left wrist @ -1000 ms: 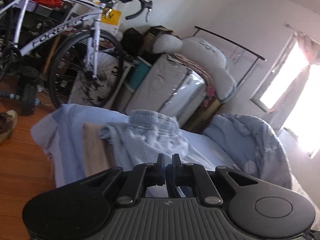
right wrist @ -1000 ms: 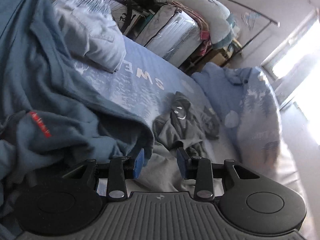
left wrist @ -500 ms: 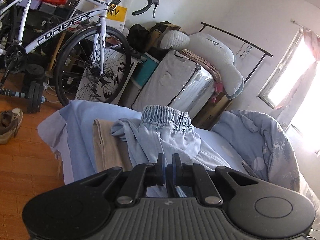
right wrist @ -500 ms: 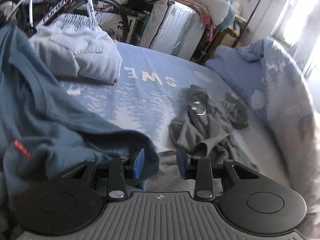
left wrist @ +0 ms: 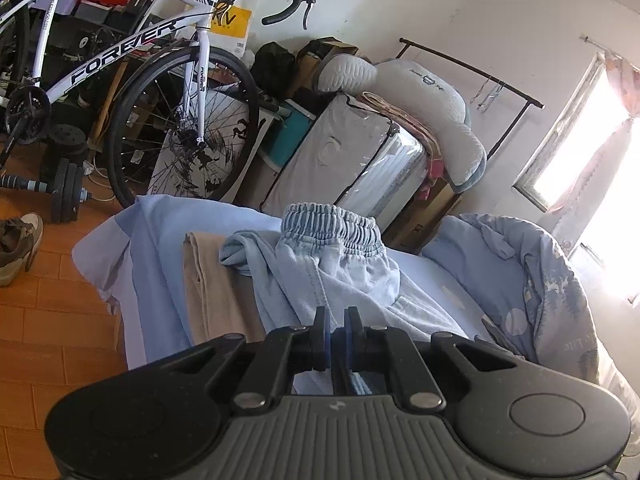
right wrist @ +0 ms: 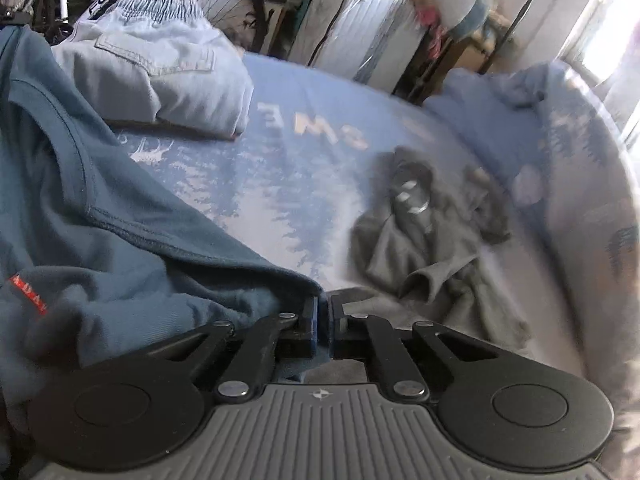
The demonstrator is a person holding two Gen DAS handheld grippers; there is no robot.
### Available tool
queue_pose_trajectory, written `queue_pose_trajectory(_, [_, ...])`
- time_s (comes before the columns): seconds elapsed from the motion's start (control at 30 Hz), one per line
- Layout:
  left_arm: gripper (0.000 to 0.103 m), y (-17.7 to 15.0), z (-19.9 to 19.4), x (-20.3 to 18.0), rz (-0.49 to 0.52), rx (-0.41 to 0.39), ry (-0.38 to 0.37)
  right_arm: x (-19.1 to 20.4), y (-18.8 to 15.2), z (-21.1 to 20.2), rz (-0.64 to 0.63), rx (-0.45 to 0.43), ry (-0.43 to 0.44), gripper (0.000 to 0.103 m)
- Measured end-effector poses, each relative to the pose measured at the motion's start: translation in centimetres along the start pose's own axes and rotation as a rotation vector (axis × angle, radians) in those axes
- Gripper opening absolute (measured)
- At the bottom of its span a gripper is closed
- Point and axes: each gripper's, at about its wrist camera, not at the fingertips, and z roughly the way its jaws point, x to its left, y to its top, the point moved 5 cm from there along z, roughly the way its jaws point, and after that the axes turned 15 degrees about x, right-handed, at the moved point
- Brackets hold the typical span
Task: Fold clothes
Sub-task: 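Lift the shirt hem up off the bed with both grippers, then raise the held shirt high with both grippers and swing it out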
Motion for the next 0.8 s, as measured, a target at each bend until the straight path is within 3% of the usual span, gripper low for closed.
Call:
queue_pose_trajectory(0.2, [0.005, 0.4, -1.8, -2.0, 0.041, -0.028, -0.034, -0.4, -1.3, -8.4, 0.065, -0.160, -0.163, 0.002])
queue_pose_trajectory(0.37, [0.005, 1.0, -4.6, -5.4, 0.096, -0.073, -0.096, 0.1, -3.6, -18.4, 0.119, -0.297, -0.389, 0.001])
queue_pose_trajectory(0.57, [0.005, 2.0, -8.8, -10.9, 0.200, -0.131, -0.193, 1.1, -7.3, -29.7, 0.179, -0.388, -0.598, 0.000])
queue_pose_trajectory(0.8, [0.005, 3.9, -13.9, -18.4, 0.272, -0.182, -0.355, 2.0, -11.9, -42.0, 0.229, -0.419, -0.849, 0.000])
